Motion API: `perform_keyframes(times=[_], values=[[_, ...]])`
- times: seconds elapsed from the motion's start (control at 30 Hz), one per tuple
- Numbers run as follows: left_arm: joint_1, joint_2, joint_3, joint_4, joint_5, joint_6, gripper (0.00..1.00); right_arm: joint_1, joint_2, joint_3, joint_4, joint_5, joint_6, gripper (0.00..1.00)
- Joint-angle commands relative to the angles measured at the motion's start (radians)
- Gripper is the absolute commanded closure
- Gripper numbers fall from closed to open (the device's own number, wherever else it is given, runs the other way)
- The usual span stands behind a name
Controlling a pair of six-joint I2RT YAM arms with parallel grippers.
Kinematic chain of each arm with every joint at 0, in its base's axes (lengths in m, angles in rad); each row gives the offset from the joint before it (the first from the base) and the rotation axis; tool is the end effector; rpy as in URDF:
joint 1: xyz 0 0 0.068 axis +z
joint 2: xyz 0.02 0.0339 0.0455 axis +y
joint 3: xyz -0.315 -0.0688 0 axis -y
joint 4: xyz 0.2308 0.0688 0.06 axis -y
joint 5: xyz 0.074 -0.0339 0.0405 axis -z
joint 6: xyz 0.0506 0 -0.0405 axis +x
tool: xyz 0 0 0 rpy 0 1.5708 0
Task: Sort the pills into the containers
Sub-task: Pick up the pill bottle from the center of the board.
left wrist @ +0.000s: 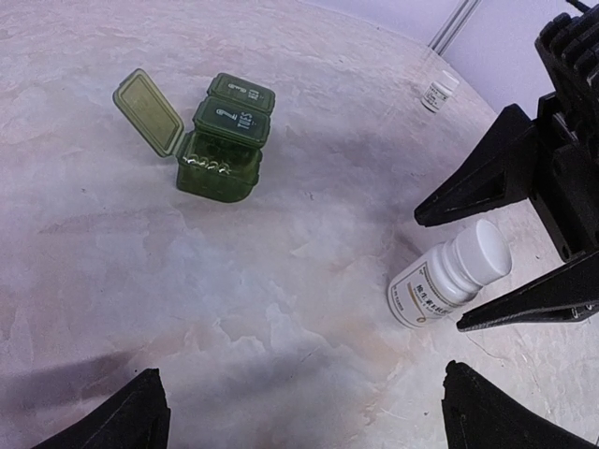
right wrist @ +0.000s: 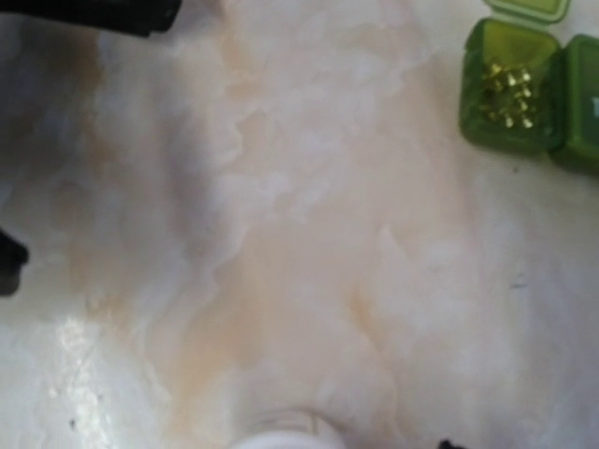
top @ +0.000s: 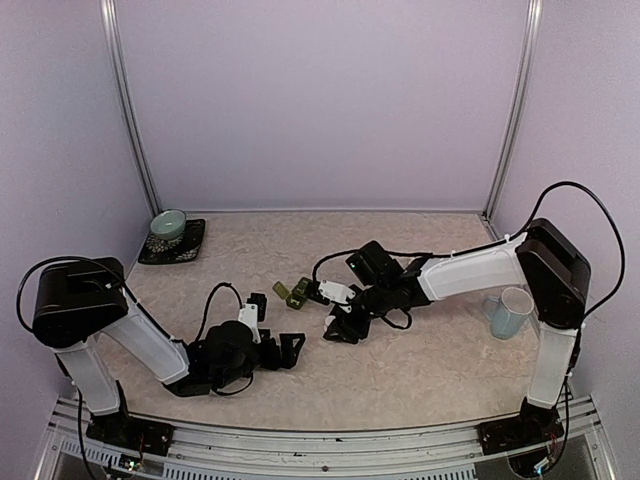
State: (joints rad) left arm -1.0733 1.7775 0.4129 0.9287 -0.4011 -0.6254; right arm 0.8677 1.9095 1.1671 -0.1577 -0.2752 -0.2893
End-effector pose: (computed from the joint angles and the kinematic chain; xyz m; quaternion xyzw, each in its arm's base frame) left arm 0.1605 -0.2542 0.1573 0.0791 0.8295 -0.2845 0.4740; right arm 0.2556 0.3228 0.2027 -0.5492 0.7585 0.2171 0.2755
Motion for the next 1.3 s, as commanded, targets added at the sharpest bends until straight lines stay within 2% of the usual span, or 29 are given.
perform_keyframes(times=[0.0, 0.1, 0.27, 0.6, 0.87, 1.03, 1.27], values=[[-0.005, -0.004, -0.009, 0.024, -0.014, -0.004, 0.01, 0.014, 0.014, 0.018, -0.017, 0.016, -0.008, 0.41], [-0.005, -0.004, -0.007, 0.026, -0.012, -0.006, 0.01, 0.014, 0.013, 0.020, -0.018, 0.012, -0.006, 0.49], [-0.005, 0.000, -0.005, 0.026, -0.007, -0.004, 0.01, 0.014, 0.006, 0.024, -0.020, 0.006, -0.007, 0.56], [-0.005, 0.016, -0.006, 0.083, 0.041, 0.042, 0.01, 0.016, -0.045, 0.025, -0.028, -0.016, 0.000, 0.61], [-0.008, 0.005, -0.058, 0.278, 0.214, 0.227, 0.01, 0.023, -0.124, 0.083, -0.107, -0.049, 0.012, 0.62], [-0.022, -0.018, -0.051, 0.302, 0.268, 0.341, 0.01, 0.042, -0.175, 0.096, -0.141, -0.073, 0.019, 0.62], [-0.031, -0.028, 0.018, 0.249, 0.319, 0.472, 0.01, 0.091, -0.228, 0.114, -0.190, -0.083, 0.016, 0.62]])
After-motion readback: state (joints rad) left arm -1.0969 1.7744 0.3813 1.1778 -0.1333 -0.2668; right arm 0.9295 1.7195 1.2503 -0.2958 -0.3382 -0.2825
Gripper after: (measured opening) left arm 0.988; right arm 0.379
